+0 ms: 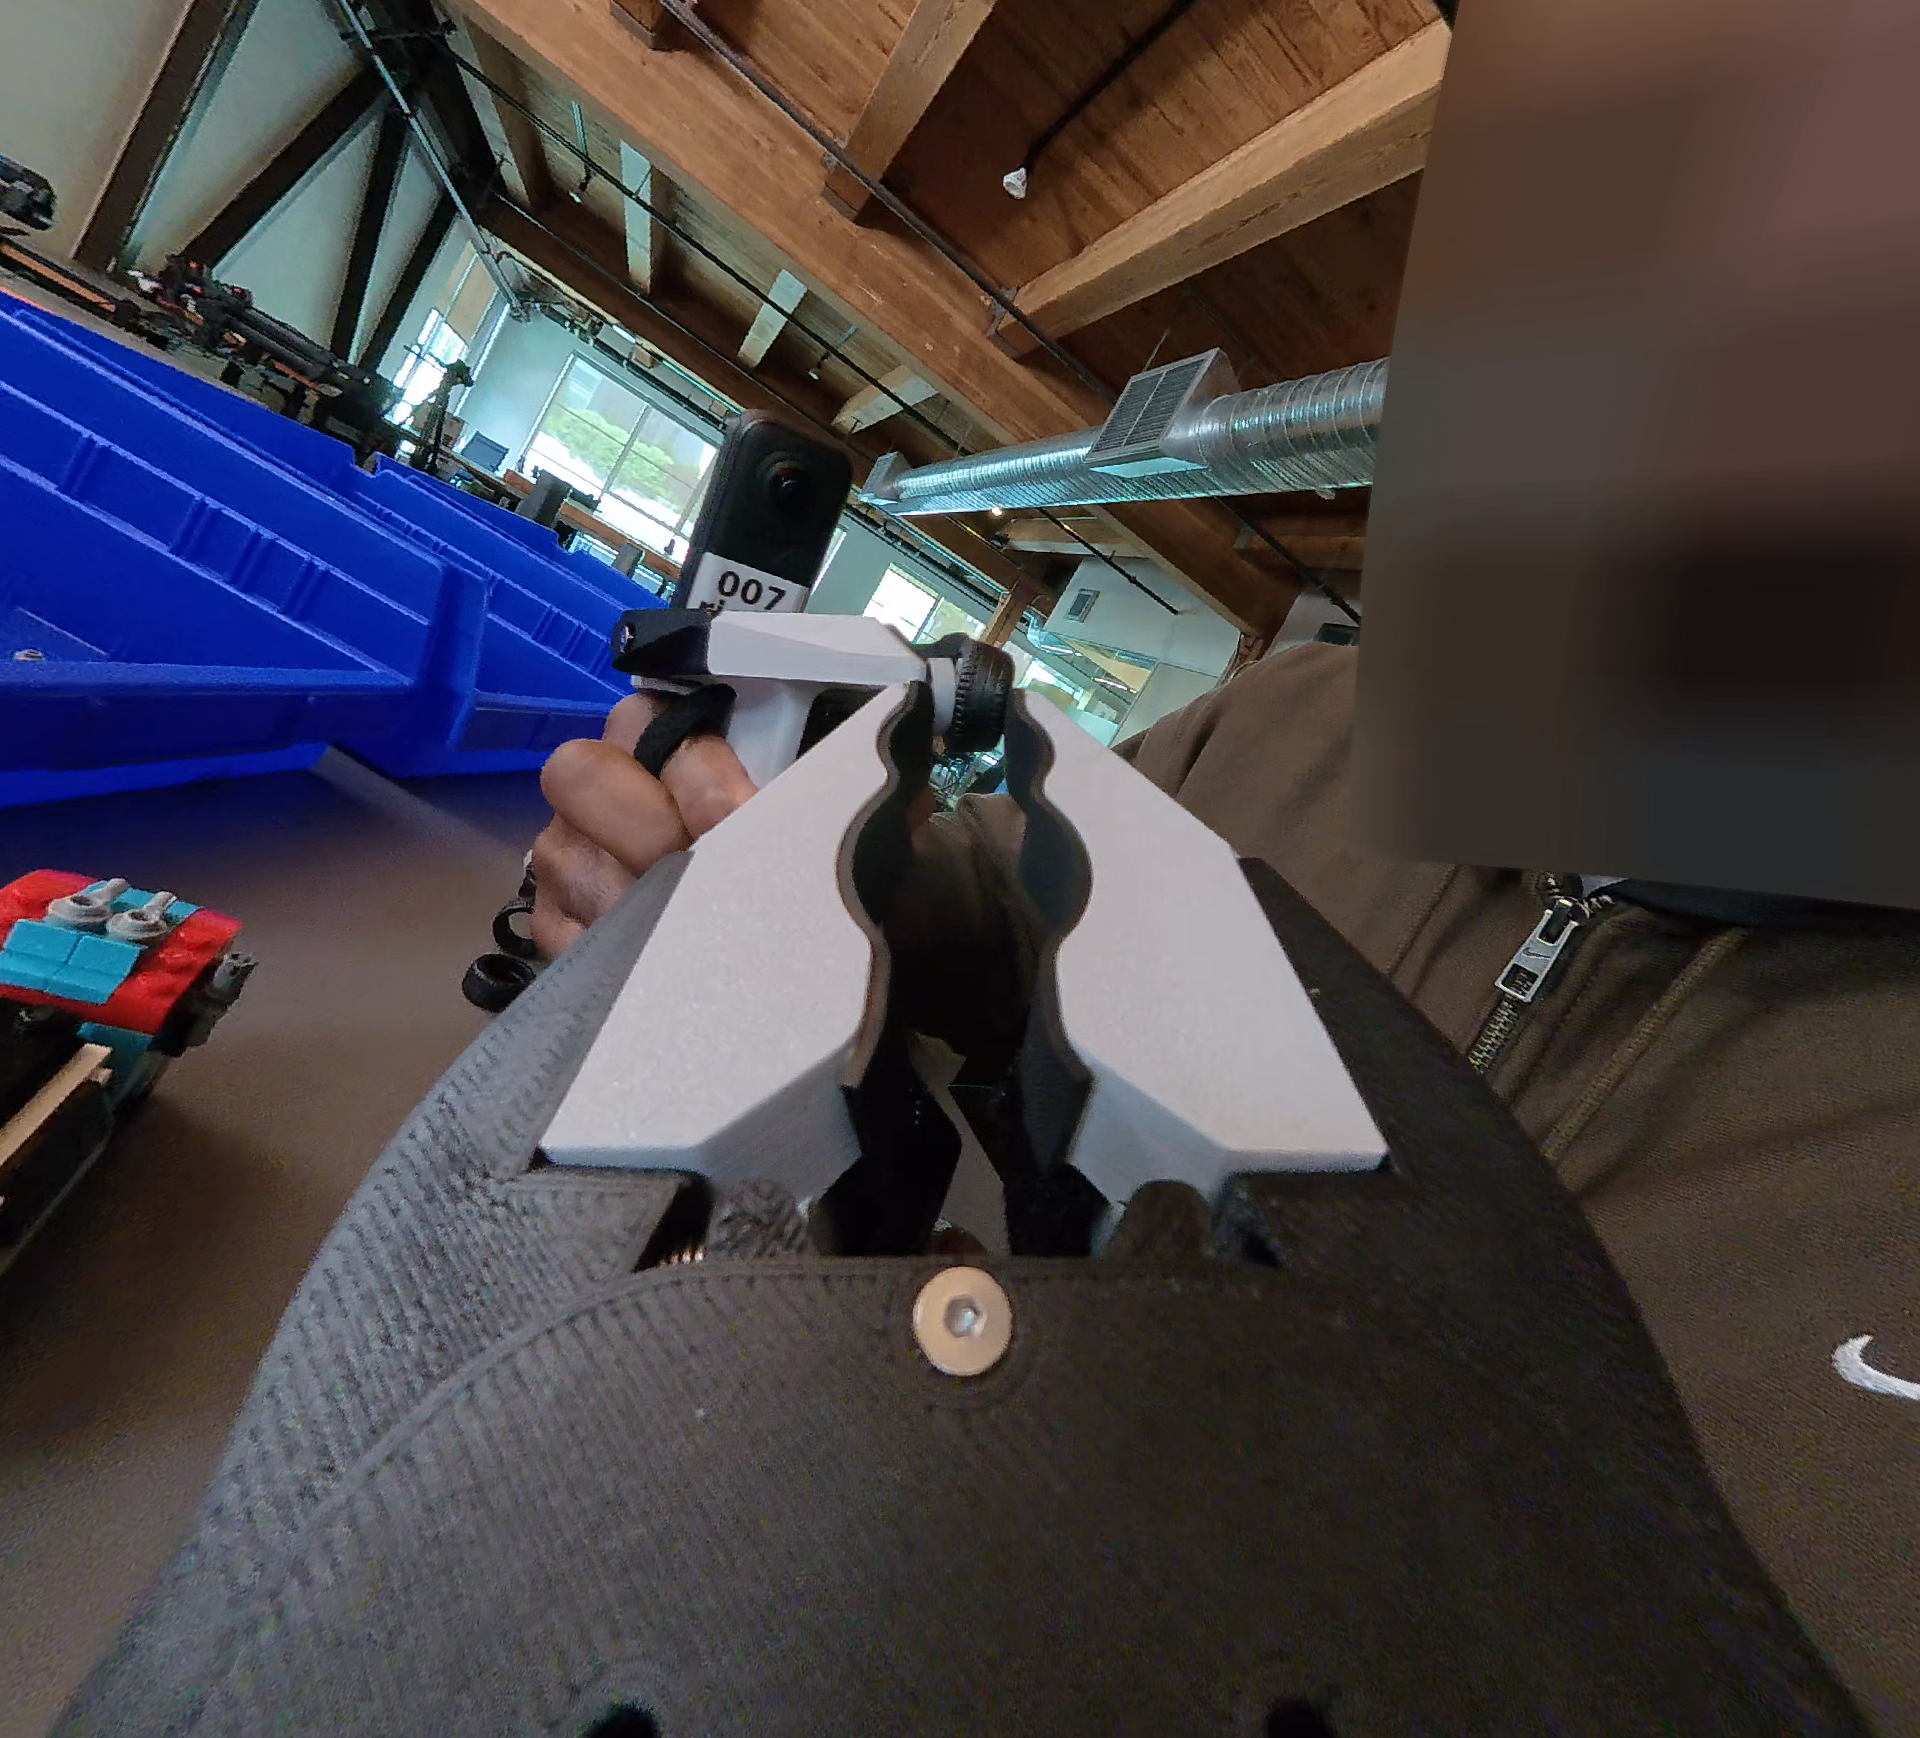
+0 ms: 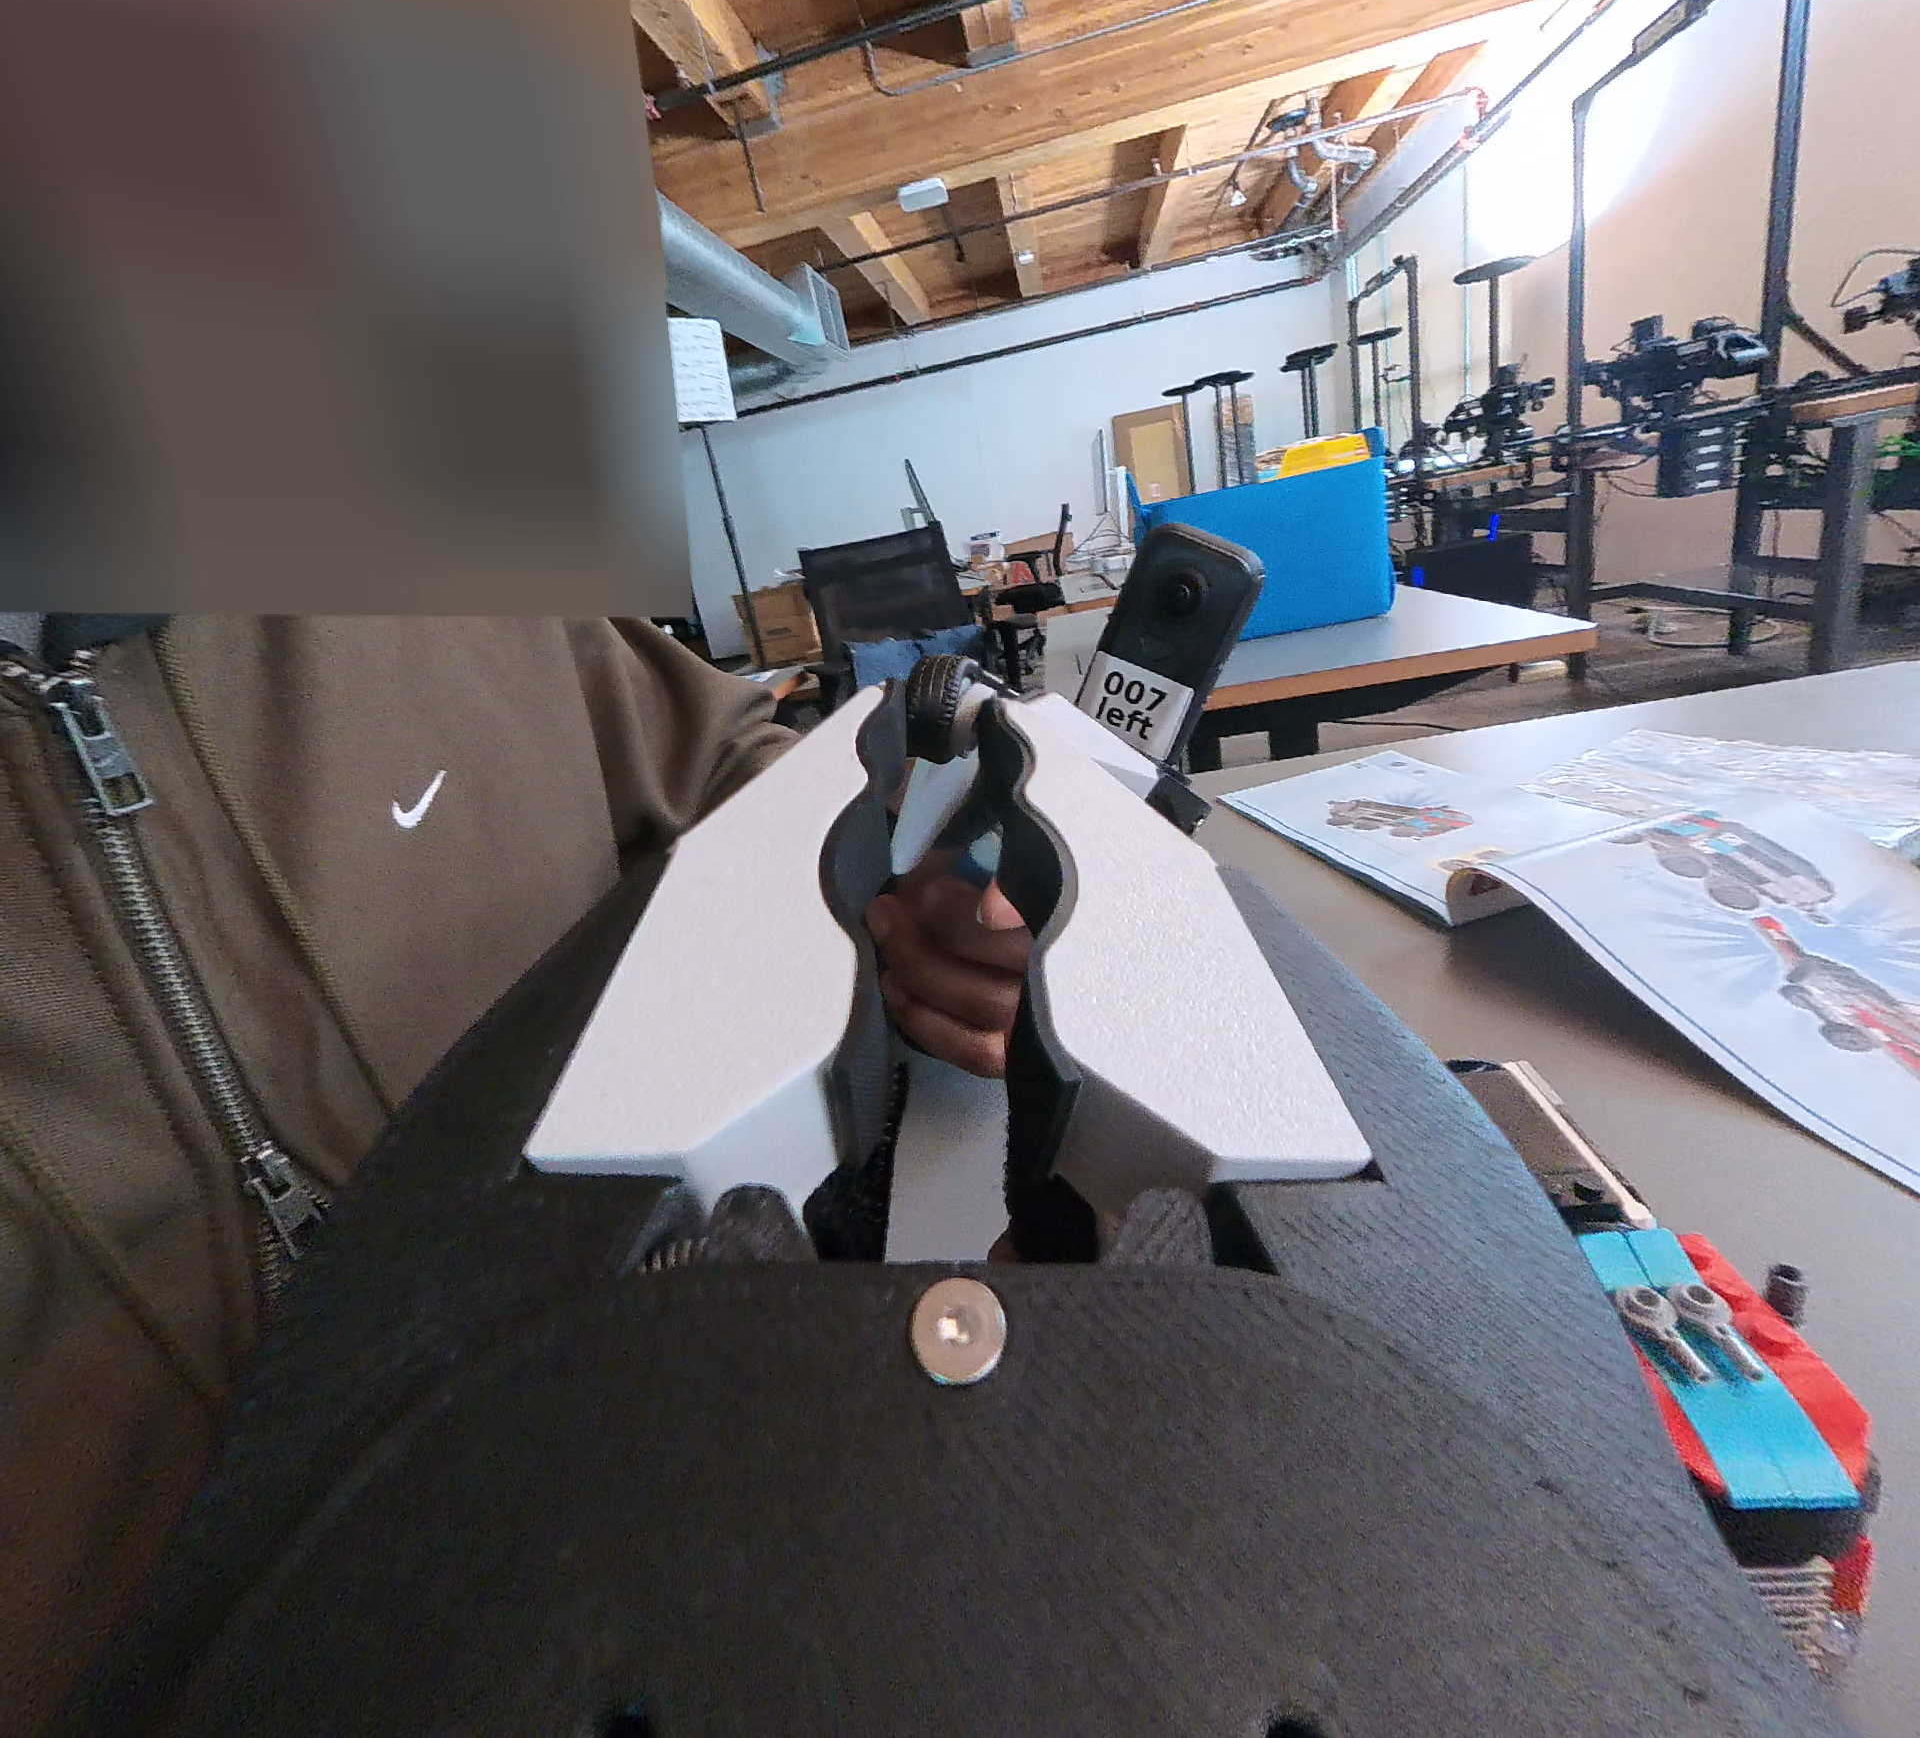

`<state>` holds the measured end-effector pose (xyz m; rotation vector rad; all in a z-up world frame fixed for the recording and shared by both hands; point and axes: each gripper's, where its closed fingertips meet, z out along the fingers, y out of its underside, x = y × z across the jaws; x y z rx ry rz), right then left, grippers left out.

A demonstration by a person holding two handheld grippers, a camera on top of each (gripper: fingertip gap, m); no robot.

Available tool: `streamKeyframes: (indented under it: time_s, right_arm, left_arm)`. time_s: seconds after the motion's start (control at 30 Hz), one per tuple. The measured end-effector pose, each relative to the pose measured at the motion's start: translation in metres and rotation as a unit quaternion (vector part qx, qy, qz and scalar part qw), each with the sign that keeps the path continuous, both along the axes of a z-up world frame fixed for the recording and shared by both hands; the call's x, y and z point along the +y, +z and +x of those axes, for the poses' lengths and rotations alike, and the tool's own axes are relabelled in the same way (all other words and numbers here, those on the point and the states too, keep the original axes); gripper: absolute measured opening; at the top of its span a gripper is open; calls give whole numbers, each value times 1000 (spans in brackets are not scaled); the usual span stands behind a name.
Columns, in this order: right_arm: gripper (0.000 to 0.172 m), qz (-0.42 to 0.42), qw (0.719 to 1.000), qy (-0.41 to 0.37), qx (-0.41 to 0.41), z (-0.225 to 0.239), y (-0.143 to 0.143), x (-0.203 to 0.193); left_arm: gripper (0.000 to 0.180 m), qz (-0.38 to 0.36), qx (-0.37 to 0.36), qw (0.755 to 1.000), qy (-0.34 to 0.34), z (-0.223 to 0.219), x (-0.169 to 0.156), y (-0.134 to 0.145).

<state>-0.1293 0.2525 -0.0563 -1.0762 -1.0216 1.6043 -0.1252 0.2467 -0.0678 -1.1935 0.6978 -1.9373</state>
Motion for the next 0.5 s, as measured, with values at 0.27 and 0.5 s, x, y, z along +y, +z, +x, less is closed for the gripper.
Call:
streamKeyframes:
  time_s: [0.27,0.5]
  right_arm:
    - [15,-20,1000,18,2,3,0,-2]
    - [19,82,993,-67,-47,-3,-4,3]
  left_arm:
    - [14,10,3,1000,10,0,0,0]
    - [14,118,85,986,83,0,5,-7]
